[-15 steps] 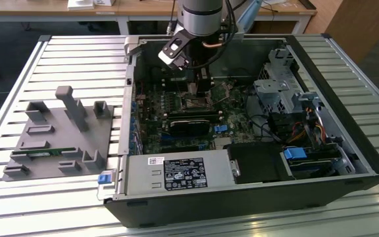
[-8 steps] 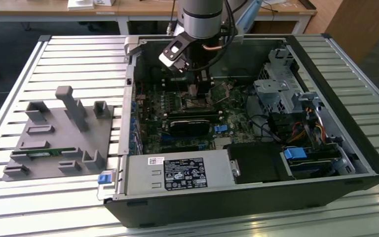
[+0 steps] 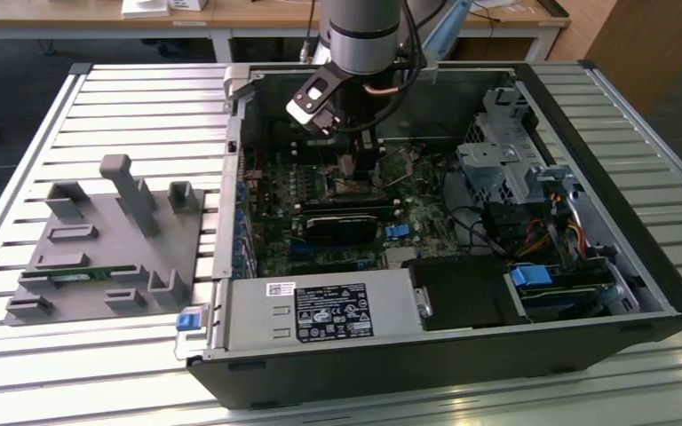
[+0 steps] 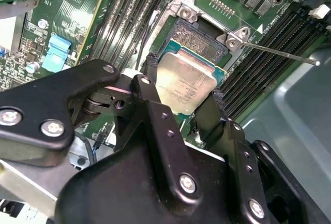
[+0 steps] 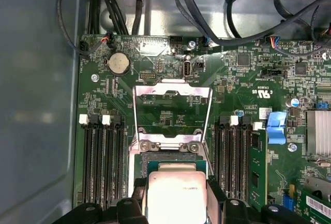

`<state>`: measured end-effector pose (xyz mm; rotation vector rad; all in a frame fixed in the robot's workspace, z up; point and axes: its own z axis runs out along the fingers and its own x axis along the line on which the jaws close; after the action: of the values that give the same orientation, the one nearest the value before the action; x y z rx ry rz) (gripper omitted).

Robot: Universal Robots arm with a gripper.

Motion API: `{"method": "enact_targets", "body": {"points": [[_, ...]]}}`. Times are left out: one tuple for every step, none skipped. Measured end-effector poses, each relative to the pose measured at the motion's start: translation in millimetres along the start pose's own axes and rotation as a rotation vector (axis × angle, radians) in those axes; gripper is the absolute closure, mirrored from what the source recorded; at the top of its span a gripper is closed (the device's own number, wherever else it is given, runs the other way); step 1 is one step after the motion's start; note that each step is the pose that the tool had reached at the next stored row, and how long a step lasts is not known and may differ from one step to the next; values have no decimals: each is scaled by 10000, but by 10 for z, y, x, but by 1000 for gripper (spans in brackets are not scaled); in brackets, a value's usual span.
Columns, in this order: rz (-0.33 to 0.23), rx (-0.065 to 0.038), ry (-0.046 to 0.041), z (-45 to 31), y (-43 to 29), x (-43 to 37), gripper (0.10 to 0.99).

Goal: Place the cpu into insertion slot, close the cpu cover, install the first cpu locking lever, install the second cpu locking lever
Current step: 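Place the cpu into insertion slot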

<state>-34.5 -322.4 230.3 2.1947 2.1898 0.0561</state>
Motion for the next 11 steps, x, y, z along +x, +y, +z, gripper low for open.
{"method": "enact_targets", "body": {"points": [[0, 1, -1, 3, 0, 0, 545], [0, 2, -2, 5, -1, 0, 545], [0, 3, -1, 7, -1, 0, 545], [0, 3, 0, 10, -1, 0, 545], [0, 4, 1, 14, -1, 0, 545], [0, 6, 0, 17, -1, 0, 545], [0, 8, 0, 20, -1, 0, 545], [-1, 10, -1, 23, -1, 0, 545], [0, 12, -1, 26, -1, 0, 545], [0, 13, -1, 28, -1, 0, 545], [0, 14, -1, 31, -1, 0, 545]]}}
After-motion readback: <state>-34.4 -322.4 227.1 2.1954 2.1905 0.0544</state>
